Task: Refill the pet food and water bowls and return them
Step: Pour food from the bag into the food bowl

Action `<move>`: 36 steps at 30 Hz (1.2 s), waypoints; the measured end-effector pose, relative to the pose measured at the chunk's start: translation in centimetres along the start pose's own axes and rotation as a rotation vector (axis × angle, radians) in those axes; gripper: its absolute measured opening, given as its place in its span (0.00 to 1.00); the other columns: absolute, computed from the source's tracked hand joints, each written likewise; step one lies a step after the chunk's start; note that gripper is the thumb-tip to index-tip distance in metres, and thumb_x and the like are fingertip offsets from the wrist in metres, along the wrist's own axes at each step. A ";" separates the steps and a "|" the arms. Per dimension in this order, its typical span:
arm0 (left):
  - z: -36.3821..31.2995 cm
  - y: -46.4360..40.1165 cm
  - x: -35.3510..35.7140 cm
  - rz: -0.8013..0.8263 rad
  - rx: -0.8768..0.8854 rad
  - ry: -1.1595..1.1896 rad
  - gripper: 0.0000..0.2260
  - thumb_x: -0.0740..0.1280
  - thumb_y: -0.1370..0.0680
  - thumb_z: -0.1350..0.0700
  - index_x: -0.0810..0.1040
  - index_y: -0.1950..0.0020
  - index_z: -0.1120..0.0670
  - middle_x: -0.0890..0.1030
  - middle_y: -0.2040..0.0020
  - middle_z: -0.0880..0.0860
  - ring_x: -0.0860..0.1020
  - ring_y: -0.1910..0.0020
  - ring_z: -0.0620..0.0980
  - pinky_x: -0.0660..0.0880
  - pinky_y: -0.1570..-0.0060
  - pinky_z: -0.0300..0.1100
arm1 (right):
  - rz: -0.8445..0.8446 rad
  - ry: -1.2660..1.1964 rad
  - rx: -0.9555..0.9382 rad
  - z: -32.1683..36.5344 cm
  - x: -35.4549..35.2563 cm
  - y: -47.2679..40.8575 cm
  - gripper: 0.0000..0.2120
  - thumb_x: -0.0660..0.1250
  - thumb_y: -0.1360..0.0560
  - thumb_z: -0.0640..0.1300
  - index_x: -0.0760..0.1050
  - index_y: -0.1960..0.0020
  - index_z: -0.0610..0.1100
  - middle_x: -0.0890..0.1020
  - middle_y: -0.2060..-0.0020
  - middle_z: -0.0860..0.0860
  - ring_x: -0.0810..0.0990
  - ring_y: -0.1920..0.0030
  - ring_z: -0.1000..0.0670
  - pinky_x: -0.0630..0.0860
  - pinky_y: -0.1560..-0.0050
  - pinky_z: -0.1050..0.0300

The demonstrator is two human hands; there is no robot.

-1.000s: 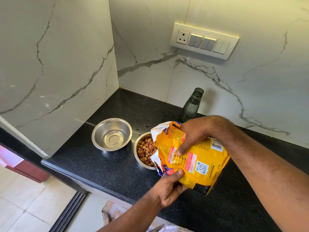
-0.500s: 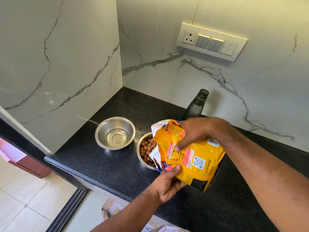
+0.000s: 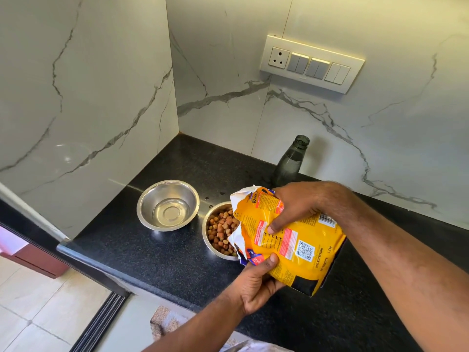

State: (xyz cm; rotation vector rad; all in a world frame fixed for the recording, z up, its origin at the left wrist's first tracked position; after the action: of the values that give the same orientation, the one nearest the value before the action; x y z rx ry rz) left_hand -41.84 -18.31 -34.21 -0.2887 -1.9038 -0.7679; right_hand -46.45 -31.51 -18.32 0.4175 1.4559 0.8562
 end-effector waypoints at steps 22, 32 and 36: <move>-1.2 -0.6 0.3 -0.015 -0.004 -0.005 0.41 0.87 0.41 0.59 0.76 0.31 0.59 0.79 0.33 0.64 0.80 0.36 0.62 0.80 0.43 0.62 | -0.122 0.005 0.002 -0.7 -0.8 -0.4 0.41 0.76 0.30 0.66 0.65 0.25 0.52 0.83 0.39 0.53 0.84 0.49 0.52 0.82 0.44 0.52; -0.2 0.0 -0.6 0.008 0.025 -0.077 0.41 0.87 0.42 0.61 0.76 0.31 0.60 0.80 0.34 0.63 0.81 0.36 0.62 0.82 0.46 0.57 | -0.147 0.010 -0.047 -1.5 1.4 1.3 0.40 0.77 0.32 0.68 0.65 0.27 0.55 0.82 0.39 0.55 0.83 0.45 0.51 0.81 0.41 0.48; 0.0 0.4 -0.8 -0.008 0.040 -0.151 0.28 0.79 0.32 0.66 0.77 0.33 0.59 0.81 0.35 0.63 0.81 0.37 0.61 0.82 0.47 0.55 | -0.173 -0.001 -0.056 -2.2 2.6 2.2 0.41 0.76 0.33 0.70 0.65 0.27 0.56 0.82 0.39 0.55 0.83 0.45 0.51 0.81 0.40 0.48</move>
State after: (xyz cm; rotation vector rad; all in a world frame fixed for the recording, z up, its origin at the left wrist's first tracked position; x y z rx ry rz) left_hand -41.26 -17.88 -34.80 -0.3225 -2.0604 -0.7298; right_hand -49.41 -28.75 -18.76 0.2458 1.4409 0.7562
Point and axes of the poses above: each hand's wrist, its own y-axis away from the middle knuckle, its own x-axis out of the palm, z = x × y, the point moved 7 cm from there along -y, towards the middle knuckle
